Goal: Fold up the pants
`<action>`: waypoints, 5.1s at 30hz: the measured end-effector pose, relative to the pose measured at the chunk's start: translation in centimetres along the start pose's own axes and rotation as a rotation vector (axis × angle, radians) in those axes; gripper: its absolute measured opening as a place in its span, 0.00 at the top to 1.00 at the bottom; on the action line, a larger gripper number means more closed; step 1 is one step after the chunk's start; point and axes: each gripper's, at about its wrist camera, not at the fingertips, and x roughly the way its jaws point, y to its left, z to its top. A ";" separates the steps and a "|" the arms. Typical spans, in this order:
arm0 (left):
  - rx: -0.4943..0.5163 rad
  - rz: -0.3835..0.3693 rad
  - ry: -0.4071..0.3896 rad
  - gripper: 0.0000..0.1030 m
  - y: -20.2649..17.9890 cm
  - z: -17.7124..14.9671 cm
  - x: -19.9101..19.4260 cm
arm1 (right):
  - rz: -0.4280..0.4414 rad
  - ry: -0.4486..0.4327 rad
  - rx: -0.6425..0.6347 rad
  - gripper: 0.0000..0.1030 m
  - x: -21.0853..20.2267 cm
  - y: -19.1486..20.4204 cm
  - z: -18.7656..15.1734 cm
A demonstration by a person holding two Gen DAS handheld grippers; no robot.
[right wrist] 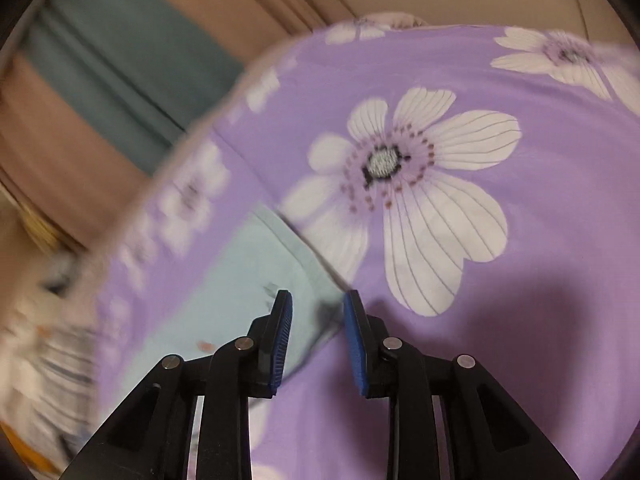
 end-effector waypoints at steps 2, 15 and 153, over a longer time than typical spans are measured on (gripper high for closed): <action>-0.009 -0.066 -0.002 0.13 -1.5 -0.2 -0.4 | 0.085 0.031 0.062 0.74 -0.5 -0.9 -0.8; -0.002 -0.155 0.110 0.13 -7.0 -0.4 4.2 | 0.096 0.116 0.127 0.74 6.6 0.0 -2.3; -0.725 -0.313 -0.218 0.33 12.7 -4.7 -4.1 | 0.330 0.500 -0.941 0.89 4.7 26.9 -24.2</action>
